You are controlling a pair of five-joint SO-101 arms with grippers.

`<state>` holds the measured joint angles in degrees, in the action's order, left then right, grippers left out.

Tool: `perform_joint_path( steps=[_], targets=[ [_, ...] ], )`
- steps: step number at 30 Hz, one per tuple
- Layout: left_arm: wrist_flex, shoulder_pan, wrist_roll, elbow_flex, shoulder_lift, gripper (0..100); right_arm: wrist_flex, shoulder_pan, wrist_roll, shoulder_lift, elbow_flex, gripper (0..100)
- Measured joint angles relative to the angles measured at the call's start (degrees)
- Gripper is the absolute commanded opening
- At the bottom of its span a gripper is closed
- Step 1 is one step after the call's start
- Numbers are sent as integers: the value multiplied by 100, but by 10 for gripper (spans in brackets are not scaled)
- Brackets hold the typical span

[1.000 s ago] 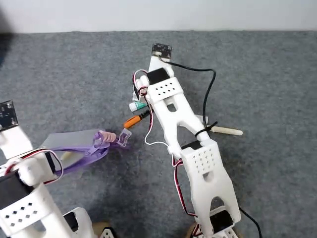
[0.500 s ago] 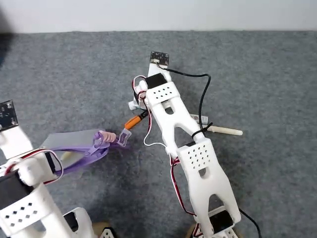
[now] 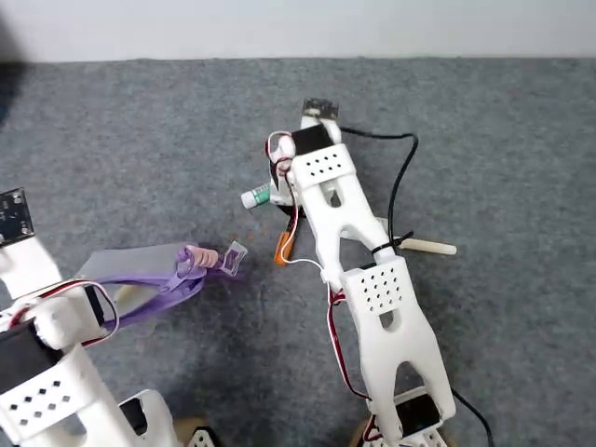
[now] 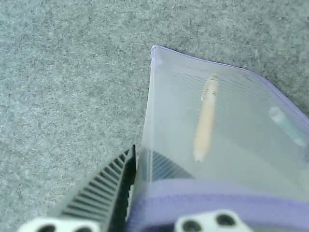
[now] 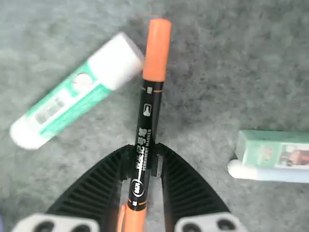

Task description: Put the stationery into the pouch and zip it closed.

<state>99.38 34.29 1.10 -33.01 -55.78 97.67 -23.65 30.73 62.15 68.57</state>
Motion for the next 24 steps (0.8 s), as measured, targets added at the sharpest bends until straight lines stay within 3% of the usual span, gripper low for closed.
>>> perform_joint_path(
  steps=[12,24],
  targets=[
    [0,0,0,0,0,14,281,9,-949,-264,1073,8],
    [0,0,0,0,0,14,281,-343,-1002,-3851,-2734,8]
  ],
)
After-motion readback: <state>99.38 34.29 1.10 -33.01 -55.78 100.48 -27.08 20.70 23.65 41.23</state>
